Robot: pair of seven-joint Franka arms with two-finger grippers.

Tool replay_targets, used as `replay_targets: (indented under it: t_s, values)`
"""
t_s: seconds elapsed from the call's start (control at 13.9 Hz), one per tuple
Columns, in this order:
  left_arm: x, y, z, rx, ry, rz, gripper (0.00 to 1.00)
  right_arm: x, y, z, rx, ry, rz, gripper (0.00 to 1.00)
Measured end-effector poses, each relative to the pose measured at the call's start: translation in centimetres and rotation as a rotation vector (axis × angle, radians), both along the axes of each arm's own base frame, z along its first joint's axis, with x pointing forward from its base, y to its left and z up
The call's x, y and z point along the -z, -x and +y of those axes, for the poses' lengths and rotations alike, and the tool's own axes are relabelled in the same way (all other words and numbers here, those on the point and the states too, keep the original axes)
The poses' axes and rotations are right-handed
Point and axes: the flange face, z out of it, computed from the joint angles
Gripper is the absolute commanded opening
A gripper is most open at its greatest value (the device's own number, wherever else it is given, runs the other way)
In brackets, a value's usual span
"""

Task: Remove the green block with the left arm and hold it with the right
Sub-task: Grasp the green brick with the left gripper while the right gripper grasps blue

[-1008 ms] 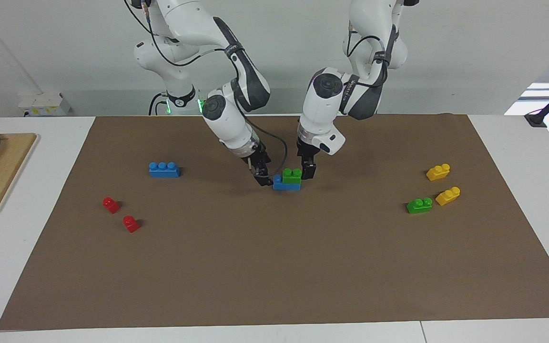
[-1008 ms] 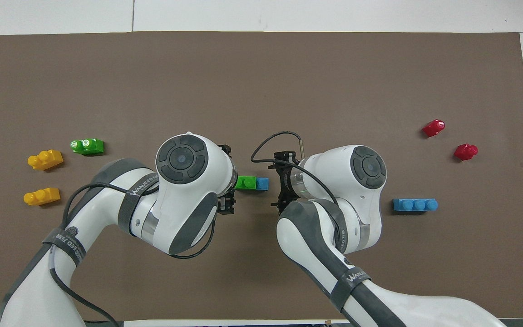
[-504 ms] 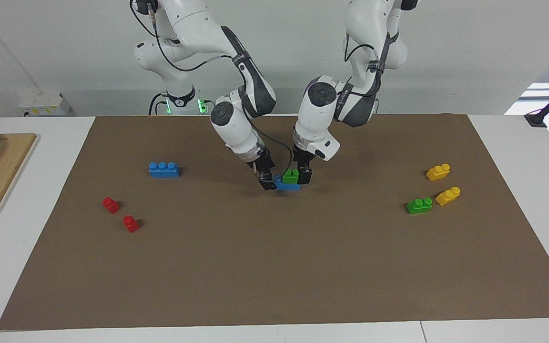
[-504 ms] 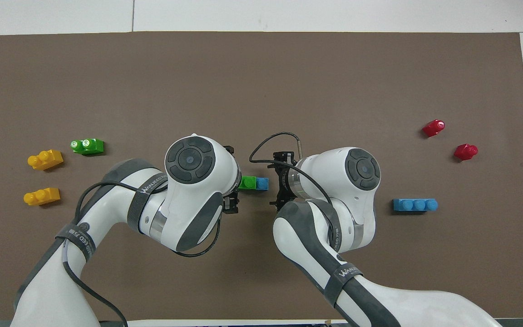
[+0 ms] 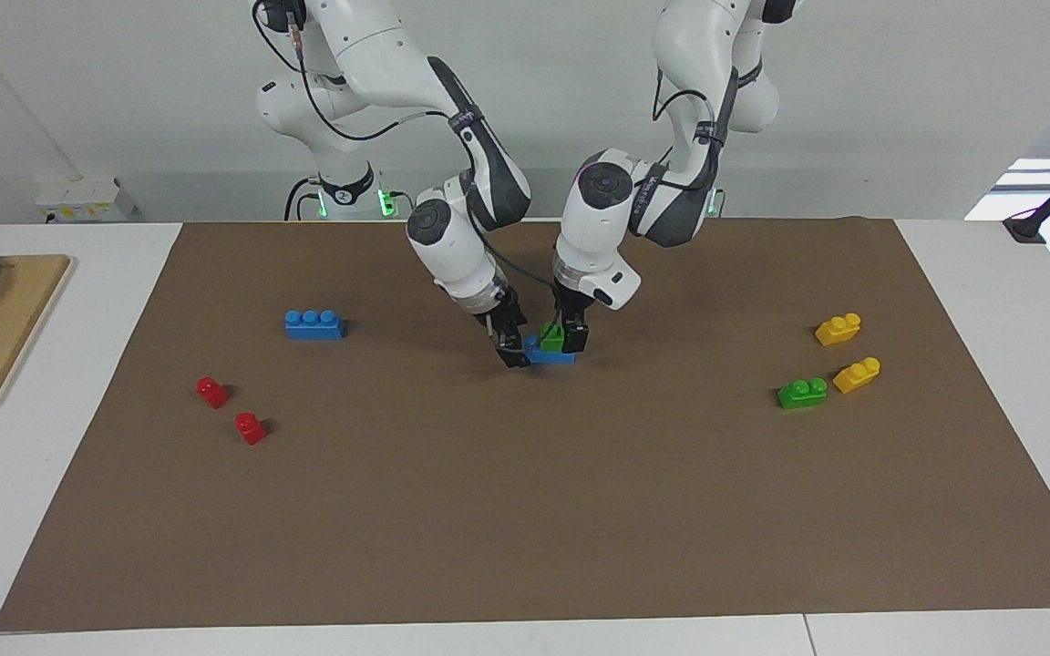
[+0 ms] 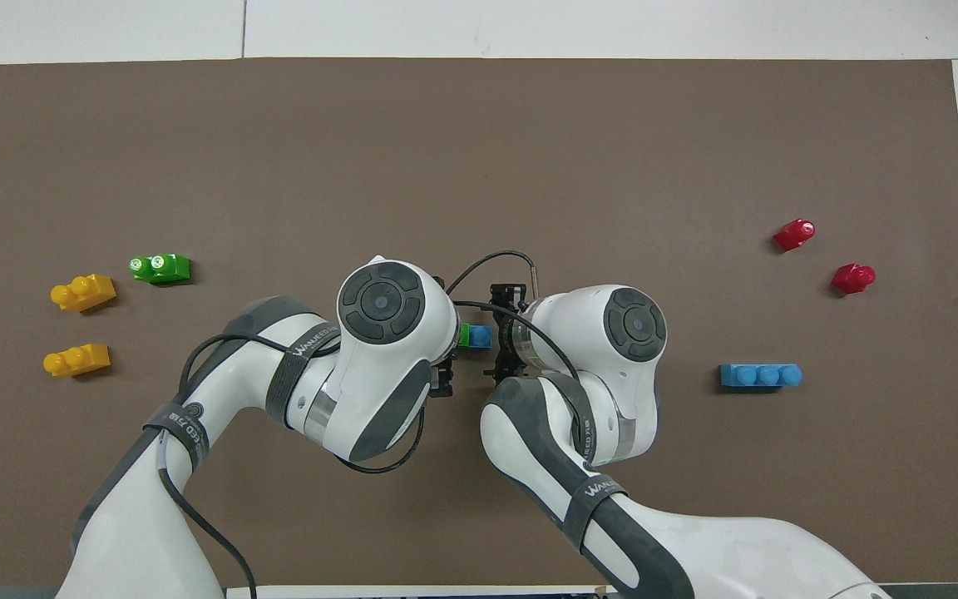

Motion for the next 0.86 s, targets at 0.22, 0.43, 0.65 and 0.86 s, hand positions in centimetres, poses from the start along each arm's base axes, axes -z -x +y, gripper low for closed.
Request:
replay_targets:
  t_s: [0.22,0.43,0.65,0.86]
  values:
    - [0.0,0.0,0.0,-0.024,-0.001,0.002,1.00,-0.1,0.0,0.1,0.000,-0.001,-0.007,0.93]
    - [0.0,-0.1,0.0,-0.049,0.001,0.000,1.00,-0.1,0.5,0.9,0.010,-0.018,-0.005,0.87]
    - [0.5,0.1,-0.3,-0.047,-0.002,0.004,1.00,-0.1,0.5,1.0,0.011,-0.018,-0.009,0.70]
    - [1.3,0.4,-0.8,-0.039,-0.006,0.009,1.00,0.0,0.5,0.9,0.012,-0.017,-0.009,0.49]
